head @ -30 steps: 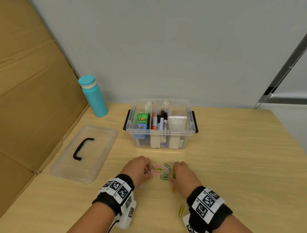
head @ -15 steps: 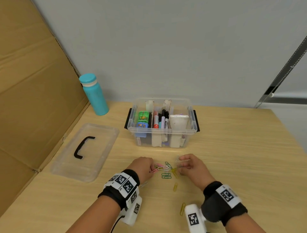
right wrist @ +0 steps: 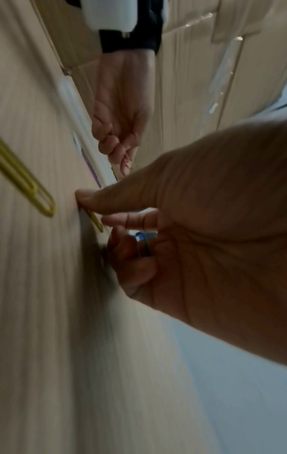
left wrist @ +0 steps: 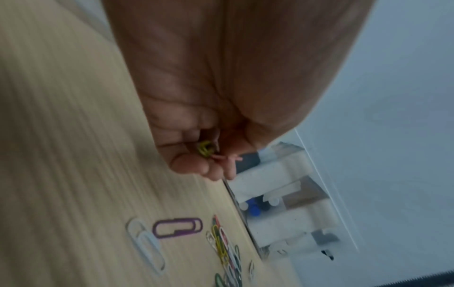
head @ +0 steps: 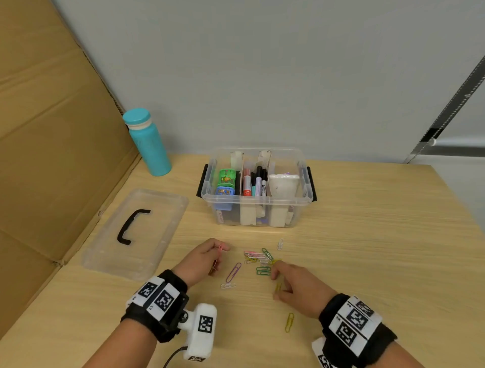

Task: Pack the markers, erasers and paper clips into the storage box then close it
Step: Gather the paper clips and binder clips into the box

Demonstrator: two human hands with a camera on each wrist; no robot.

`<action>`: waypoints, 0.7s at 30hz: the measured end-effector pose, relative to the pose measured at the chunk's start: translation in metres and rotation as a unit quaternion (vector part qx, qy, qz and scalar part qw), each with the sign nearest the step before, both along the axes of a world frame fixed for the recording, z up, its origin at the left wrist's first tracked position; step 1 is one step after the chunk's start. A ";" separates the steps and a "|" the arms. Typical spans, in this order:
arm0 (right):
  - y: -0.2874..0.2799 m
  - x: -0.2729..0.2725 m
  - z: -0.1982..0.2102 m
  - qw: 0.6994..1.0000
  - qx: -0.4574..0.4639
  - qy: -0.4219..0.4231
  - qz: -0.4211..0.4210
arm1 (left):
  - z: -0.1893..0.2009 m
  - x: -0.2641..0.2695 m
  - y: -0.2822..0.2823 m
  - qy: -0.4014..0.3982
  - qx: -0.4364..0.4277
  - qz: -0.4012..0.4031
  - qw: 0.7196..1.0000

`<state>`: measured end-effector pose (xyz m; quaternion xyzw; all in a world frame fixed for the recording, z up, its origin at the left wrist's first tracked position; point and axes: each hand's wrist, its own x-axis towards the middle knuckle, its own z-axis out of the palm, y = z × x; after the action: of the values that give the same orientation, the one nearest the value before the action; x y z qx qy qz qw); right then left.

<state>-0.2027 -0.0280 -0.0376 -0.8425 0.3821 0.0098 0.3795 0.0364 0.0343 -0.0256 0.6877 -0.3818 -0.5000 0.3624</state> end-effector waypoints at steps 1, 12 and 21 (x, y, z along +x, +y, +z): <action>0.000 0.001 -0.002 1.000 -0.019 0.001 0.014 | -0.001 0.000 0.000 0.038 0.005 0.032 0.999; -0.016 -0.007 -0.005 0.998 -0.062 0.032 0.004 | -0.013 -0.014 0.004 -0.302 0.036 -0.110 0.946; -0.011 -0.014 -0.006 0.996 -0.056 0.061 -0.040 | -0.012 -0.020 -0.005 -0.366 0.021 -0.207 0.907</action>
<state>-0.2166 -0.0394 -0.0433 -0.8441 0.4381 0.0242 0.3083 0.0165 0.0289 -0.0377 0.7358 -0.6104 -0.2845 0.0709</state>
